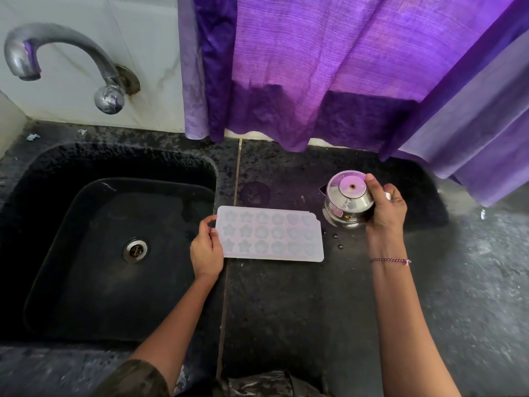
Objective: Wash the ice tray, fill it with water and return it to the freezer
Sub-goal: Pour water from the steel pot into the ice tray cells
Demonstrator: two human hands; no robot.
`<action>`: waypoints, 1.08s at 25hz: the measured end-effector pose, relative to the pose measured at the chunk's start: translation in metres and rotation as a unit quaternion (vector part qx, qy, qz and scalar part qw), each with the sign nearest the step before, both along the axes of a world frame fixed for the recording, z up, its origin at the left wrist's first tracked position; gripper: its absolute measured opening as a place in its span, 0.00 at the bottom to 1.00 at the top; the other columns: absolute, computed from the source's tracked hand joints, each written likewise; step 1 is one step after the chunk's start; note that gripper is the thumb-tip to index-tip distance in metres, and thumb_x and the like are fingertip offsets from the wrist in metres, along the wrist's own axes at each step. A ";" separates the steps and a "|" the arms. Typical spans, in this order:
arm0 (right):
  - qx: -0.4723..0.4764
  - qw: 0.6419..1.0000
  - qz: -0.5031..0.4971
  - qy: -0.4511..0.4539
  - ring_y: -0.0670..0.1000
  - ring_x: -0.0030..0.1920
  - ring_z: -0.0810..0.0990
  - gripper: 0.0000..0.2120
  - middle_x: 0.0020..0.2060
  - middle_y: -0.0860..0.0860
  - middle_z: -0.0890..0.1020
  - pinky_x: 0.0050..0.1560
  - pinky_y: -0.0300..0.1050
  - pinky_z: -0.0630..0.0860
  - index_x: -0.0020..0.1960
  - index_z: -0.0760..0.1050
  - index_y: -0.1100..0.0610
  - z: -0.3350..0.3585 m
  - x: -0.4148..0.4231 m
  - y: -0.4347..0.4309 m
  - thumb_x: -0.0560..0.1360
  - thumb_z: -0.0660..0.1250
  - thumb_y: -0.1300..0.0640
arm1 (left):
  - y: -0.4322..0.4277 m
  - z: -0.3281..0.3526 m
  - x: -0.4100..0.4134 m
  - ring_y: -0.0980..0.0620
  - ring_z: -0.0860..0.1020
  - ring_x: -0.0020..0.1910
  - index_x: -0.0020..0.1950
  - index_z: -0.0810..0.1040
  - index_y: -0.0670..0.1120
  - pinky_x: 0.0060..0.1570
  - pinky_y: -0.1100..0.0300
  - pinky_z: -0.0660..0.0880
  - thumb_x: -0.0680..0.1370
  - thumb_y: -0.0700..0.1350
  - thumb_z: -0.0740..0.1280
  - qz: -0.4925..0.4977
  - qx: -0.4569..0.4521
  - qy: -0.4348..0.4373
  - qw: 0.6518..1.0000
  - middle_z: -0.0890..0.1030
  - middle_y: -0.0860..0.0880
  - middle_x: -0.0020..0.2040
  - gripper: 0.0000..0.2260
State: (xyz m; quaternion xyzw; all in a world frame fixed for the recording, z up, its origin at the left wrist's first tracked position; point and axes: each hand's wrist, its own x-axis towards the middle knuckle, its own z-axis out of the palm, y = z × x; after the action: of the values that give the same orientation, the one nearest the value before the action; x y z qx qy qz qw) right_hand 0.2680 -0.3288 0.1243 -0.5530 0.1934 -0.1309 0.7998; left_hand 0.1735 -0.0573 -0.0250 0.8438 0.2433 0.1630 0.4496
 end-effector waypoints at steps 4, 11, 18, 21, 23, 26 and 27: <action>-0.010 1.000 -0.002 -0.002 0.42 0.27 0.71 0.24 0.22 0.43 0.69 0.30 0.35 0.71 0.28 0.60 0.51 -0.002 -0.002 -0.002 0.69 0.73 0.63 | 0.000 -0.001 0.000 0.49 0.73 0.33 0.66 0.75 0.45 0.37 0.55 0.71 0.80 0.38 0.58 0.000 -0.005 0.003 1.000 0.80 0.42 0.37 0.16; -0.102 0.995 0.014 0.001 0.44 0.27 0.67 0.24 0.23 0.46 0.67 0.30 0.35 0.70 0.27 0.60 0.52 -0.007 -0.003 -0.010 0.68 0.75 0.61 | 0.000 0.002 0.000 0.47 0.75 0.35 0.66 0.75 0.45 0.38 0.55 0.71 0.80 0.39 0.58 -0.002 -0.005 0.007 1.000 0.81 0.38 0.39 0.16; -0.186 0.982 0.035 -0.010 0.42 0.25 0.63 0.25 0.20 0.42 0.65 0.27 0.35 0.65 0.28 0.58 0.53 -0.008 -0.001 -0.014 0.67 0.76 0.60 | -0.001 0.004 0.000 0.52 0.71 0.31 0.67 0.75 0.46 0.36 0.57 0.70 0.79 0.37 0.58 0.004 -0.007 0.013 1.000 0.78 0.43 0.34 0.17; -0.202 0.979 0.037 -0.017 0.40 0.23 0.62 0.26 0.18 0.41 0.65 0.26 0.33 0.64 0.27 0.58 0.54 -0.008 -0.001 -0.014 0.67 0.76 0.61 | -0.001 0.003 0.000 0.55 0.70 0.30 0.67 0.75 0.46 0.35 0.60 0.66 0.79 0.37 0.58 0.006 -0.005 0.013 1.000 0.75 0.48 0.32 0.17; -0.211 0.977 0.035 -0.018 0.40 0.23 0.63 0.25 0.18 0.41 0.66 0.26 0.33 0.65 0.27 0.59 0.54 -0.008 -0.001 -0.014 0.67 0.76 0.61 | -0.001 0.002 0.000 0.55 0.70 0.30 0.67 0.75 0.46 0.35 0.60 0.66 0.79 0.37 0.58 0.005 -0.003 0.011 1.000 0.75 0.48 0.32 0.17; -0.215 0.976 0.037 -0.018 0.41 0.24 0.62 0.25 0.18 0.41 0.66 0.27 0.34 0.65 0.26 0.59 0.54 -0.008 0.000 -0.016 0.67 0.76 0.60 | 0.000 0.001 0.000 0.53 0.71 0.30 0.67 0.75 0.46 0.35 0.59 0.67 0.80 0.37 0.58 0.003 -0.004 0.011 1.000 0.76 0.46 0.33 0.17; -0.217 0.975 0.037 -0.018 0.41 0.24 0.62 0.25 0.18 0.41 0.66 0.27 0.34 0.65 0.27 0.59 0.54 -0.009 0.000 -0.016 0.67 0.76 0.60 | 0.000 0.000 0.000 0.54 0.71 0.30 0.67 0.75 0.46 0.35 0.59 0.67 0.80 0.38 0.58 0.003 -0.004 0.010 1.000 0.77 0.46 0.33 0.17</action>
State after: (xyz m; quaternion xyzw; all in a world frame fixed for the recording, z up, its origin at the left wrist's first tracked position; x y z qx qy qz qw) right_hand 0.2677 -0.3450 0.1154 -0.7181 0.1247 -0.1499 0.6681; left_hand 0.1740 -0.0574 -0.0251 0.8428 0.2511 0.1546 0.4503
